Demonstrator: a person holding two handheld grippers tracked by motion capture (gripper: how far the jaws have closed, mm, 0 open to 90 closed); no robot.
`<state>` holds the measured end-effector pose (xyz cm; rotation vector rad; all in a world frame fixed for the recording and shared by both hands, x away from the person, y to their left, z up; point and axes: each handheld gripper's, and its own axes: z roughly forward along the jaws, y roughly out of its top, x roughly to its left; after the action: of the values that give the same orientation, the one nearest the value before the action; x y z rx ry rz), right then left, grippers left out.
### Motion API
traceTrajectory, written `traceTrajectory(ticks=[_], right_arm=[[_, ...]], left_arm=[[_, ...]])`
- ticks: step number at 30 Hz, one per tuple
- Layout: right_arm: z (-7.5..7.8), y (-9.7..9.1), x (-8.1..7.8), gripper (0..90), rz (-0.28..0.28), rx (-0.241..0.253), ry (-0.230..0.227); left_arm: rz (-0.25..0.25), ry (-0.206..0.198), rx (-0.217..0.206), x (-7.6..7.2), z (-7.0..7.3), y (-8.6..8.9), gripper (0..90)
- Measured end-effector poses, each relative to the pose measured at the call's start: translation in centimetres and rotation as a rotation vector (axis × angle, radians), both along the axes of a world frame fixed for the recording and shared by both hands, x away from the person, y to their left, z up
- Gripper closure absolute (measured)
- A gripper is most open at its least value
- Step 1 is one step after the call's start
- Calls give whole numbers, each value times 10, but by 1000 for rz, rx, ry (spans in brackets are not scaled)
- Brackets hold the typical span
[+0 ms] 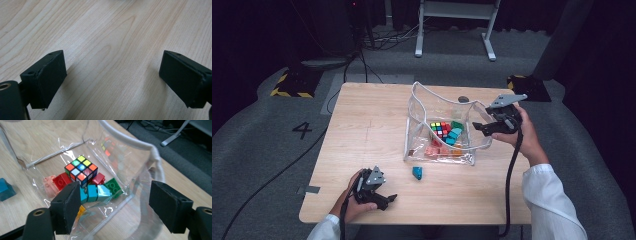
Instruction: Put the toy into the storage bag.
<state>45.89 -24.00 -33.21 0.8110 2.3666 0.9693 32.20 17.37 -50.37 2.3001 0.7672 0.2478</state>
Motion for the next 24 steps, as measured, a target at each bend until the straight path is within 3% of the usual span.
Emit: traceTrajectory(ticks=[10, 18, 24], right_arm=[[14, -27, -27, 248, -12, 62, -68], [14, -46, -49, 247, -35, 63, -114], [7, -55, -64, 245, -36, 59, -115]], left_arm=[[0, 0, 0, 0, 0, 0, 75], [0, 0, 0, 0, 0, 0, 76], [0, 0, 0, 0, 0, 0, 75]])
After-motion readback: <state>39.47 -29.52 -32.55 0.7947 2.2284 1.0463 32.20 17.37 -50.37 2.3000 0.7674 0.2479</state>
